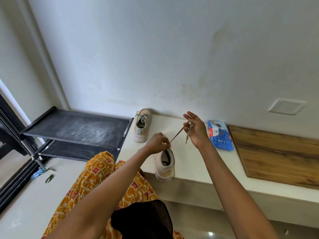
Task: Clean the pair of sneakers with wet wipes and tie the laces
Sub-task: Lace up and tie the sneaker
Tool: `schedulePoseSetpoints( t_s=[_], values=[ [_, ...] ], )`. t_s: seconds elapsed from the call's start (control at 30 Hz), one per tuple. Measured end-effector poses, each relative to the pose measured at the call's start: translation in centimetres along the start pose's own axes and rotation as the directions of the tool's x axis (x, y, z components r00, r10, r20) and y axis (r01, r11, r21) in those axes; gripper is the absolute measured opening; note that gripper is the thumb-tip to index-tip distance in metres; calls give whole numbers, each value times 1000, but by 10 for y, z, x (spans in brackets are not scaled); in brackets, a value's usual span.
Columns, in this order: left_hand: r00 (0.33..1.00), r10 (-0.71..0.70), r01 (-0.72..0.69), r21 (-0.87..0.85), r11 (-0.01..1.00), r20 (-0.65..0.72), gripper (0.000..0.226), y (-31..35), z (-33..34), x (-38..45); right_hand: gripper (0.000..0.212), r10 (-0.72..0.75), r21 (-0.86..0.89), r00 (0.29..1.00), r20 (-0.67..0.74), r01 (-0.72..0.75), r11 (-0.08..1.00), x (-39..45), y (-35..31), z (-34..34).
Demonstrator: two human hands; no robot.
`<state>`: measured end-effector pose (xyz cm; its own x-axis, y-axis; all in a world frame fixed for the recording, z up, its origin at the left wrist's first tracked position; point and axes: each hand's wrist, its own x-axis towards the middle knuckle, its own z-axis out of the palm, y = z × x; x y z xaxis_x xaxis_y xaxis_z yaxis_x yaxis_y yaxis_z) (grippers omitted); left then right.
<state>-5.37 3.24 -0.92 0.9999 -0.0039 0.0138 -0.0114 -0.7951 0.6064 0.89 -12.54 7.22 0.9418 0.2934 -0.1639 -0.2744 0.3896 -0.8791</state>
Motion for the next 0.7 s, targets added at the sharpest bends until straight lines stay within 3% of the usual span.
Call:
schedulePoseSetpoints(
  t_s=[0.07,0.17,0.23,0.3,0.37,0.43,0.5,0.57,0.6,0.7],
  values=[
    [998,-58,59,26,998,-41,20,-11,0,-5,25,-15,-203,999,-44,6,979,-1,3,-6],
    [995,-95,94,-9,995,-44,22,-20,4,-13,24,54,-492,995,-89,-91,866,-3,22,-18],
    [995,-97,96,-18,995,-12,25,-21,11,-16,24,117,-708,989,-90,-146,691,-4,42,-28],
    [993,-113,112,-35,993,-32,27,-20,17,-17,30,108,-924,992,-65,-101,370,-4,62,-38],
    [987,-134,129,-63,990,-84,23,-19,18,-16,39,69,-996,997,-39,-44,78,-7,76,-41],
    [979,-153,143,-84,986,-131,18,-20,16,-16,41,47,-1000,999,8,9,-23,-12,83,-35],
    [970,-202,170,-215,962,-137,15,-22,14,-18,39,54,-998,997,55,56,-23,-13,86,-27],
    [951,-292,204,-501,841,-103,10,-23,11,-22,37,88,-996,993,78,74,49,-12,88,-20],
    [937,-341,210,-655,726,-78,9,-21,7,-24,36,106,-991,990,93,82,104,-11,89,-17],
    [894,-448,128,-960,248,3,20,-14,-8,-27,31,146,-979,977,152,129,157,-11,91,-9]
  ],
)
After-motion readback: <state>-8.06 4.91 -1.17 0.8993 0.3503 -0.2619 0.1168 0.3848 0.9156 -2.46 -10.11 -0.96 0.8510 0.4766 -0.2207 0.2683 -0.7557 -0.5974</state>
